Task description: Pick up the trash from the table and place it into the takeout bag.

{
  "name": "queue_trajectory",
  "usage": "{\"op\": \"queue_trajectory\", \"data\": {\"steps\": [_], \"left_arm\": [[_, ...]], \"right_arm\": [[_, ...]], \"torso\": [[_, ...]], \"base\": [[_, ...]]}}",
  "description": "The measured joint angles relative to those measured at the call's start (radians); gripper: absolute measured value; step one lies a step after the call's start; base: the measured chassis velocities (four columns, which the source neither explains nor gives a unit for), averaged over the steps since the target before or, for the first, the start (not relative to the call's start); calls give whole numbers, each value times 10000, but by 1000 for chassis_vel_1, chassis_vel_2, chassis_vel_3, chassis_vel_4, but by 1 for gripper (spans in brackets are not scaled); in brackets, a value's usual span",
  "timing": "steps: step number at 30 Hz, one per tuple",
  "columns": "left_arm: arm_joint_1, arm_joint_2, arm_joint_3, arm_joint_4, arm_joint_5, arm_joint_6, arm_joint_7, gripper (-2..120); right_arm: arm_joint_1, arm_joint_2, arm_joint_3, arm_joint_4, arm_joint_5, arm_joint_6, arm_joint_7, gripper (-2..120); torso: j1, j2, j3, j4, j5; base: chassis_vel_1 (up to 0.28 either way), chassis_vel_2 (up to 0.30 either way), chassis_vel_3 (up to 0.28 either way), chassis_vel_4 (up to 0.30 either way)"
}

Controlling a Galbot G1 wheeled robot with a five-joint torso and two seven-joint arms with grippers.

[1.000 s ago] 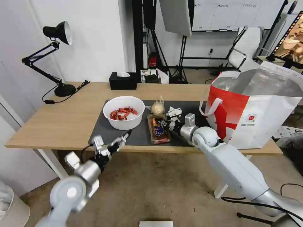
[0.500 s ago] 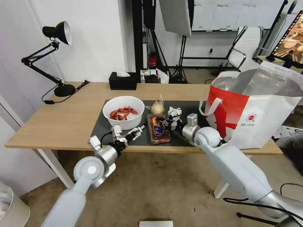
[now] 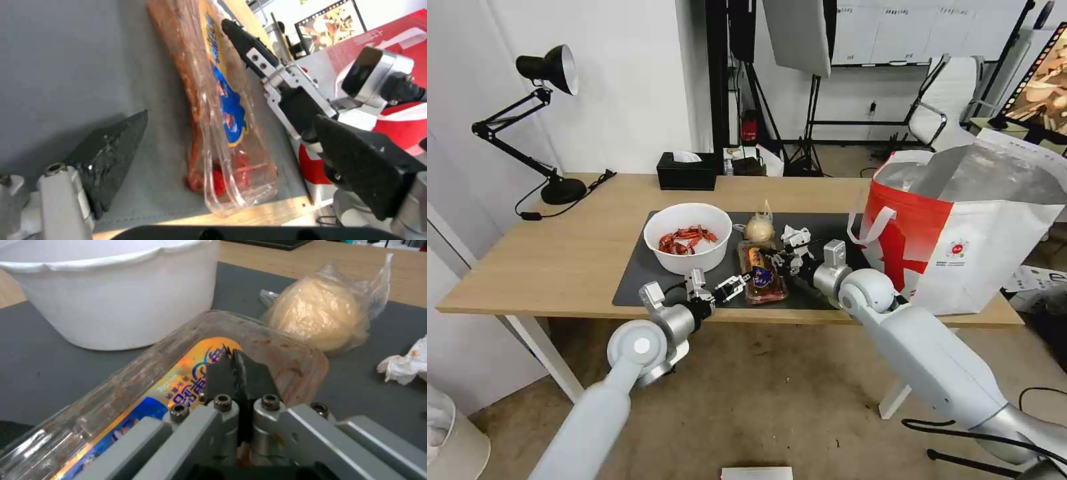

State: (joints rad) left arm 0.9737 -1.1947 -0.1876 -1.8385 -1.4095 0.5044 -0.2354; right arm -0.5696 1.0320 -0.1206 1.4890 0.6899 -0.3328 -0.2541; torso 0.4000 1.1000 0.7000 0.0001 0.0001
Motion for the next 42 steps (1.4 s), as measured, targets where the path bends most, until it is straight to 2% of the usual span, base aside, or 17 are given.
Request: {"op": "queue_trajectory", "data": {"steps": [11,14,18,19,21,22,25,26,30,31,33,35,36,37,39,42], "left_arm": [[-699,-295,547,702,0,-169,-317,100],[-798,-345,622,837,7,-279,-430,95],[-832,-389,670,951,47,-344,-548,76],[-832,-389,670,951,47,-344,-548,76],[-832,-390,702,1003,67,-350,-577,67],[-832,-390,702,1003,67,-350,-577,67],[-828,-395,758,1007,69,-346,-608,52],[-828,-395,758,1007,69,-346,-608,52],[-788,-404,780,968,80,-299,-622,32],[-788,-404,780,968,80,-299,-622,32],[-758,-401,757,922,83,-302,-618,23],[-750,-396,744,907,83,-305,-617,19],[-724,-379,710,853,84,-311,-609,11],[-724,-379,710,853,84,-311,-609,11],[-685,-353,674,766,85,-320,-599,1],[-652,-337,657,676,108,-347,-596,0]], "right_arm": [[-228,-177,159,203,87,-5,73,0],[-282,-209,223,246,128,-5,112,0],[-309,-219,258,284,153,-4,147,0],[-309,-219,258,284,153,-4,147,0],[-334,-217,274,299,159,-1,159,0],[-334,-217,274,299,159,-1,159,0],[-399,-216,304,333,162,6,173,0],[-399,-216,304,333,162,6,173,0],[-454,-221,324,383,162,15,191,0],[-454,-221,324,383,162,15,191,0],[-480,-203,324,402,162,15,206,0],[-487,-197,324,409,162,15,209,0],[-508,-188,325,437,162,15,217,0],[-508,-188,325,437,162,15,217,0],[-536,-187,339,485,169,16,226,0],[-626,-205,438,609,260,41,246,0]], "torso": [[-4,3,-3,0,2],[-4,4,-4,-1,2],[-3,3,-2,2,0],[-3,3,-2,2,0],[-2,2,0,3,0],[-2,2,0,3,0],[1,-1,2,0,-2],[1,-1,2,0,-2],[1,-1,2,-4,-3],[1,-1,2,-4,-3],[1,-2,2,-2,-3],[1,-2,2,-2,-2],[1,-1,1,-2,-2],[1,-1,1,-2,-2],[1,-1,1,-2,-2],[1,-1,1,0,-2]], "base": [[0,0,0,0],[0,0,0,0],[0,0,0,0],[0,0,0,0],[0,0,0,0],[0,0,0,0],[0,0,0,0],[0,0,0,0],[0,0,0,0],[0,0,0,0],[0,0,0,0],[0,0,0,0],[0,0,0,0],[0,0,0,0],[0,0,0,0],[0,0,0,0]]}}
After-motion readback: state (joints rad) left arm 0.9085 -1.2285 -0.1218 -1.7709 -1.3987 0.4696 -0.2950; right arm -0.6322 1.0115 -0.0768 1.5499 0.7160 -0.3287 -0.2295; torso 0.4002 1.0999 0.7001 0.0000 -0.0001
